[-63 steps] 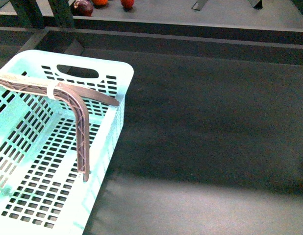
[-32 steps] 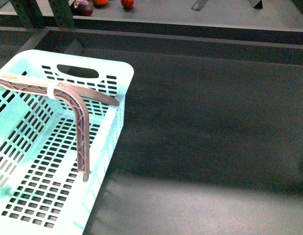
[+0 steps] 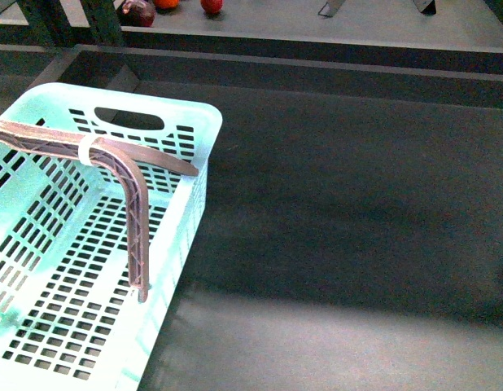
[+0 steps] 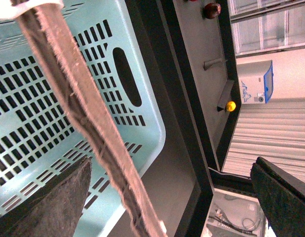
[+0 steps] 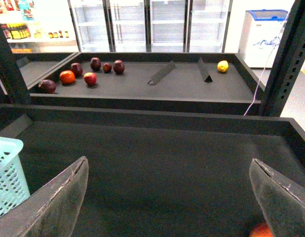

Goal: Pick apple with right arm and hold basket with left

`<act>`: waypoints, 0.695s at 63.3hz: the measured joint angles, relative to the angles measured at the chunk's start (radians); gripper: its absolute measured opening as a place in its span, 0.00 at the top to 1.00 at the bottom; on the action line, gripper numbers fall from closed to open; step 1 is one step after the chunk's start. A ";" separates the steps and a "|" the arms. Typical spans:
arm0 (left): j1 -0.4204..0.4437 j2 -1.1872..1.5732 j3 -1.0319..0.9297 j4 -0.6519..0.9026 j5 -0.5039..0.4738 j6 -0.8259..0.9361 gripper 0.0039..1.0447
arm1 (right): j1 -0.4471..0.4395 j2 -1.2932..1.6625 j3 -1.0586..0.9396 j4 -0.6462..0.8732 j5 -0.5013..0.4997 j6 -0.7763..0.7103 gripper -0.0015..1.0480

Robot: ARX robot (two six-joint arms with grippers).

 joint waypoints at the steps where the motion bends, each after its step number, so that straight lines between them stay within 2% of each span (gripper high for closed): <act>1: 0.001 0.024 0.012 0.003 -0.005 -0.006 0.06 | 0.000 0.000 0.000 0.000 0.000 0.000 0.09; 25: 0.036 0.315 0.114 0.043 -0.032 -0.058 0.06 | 0.000 0.000 0.000 0.000 0.000 0.000 0.09; 29: 0.036 0.338 0.137 0.044 -0.035 -0.058 0.14 | 0.000 0.000 0.000 0.000 0.000 0.000 0.09; 44: 0.029 0.410 0.197 0.041 -0.047 -0.074 0.56 | 0.000 0.000 0.000 0.000 0.000 0.000 0.09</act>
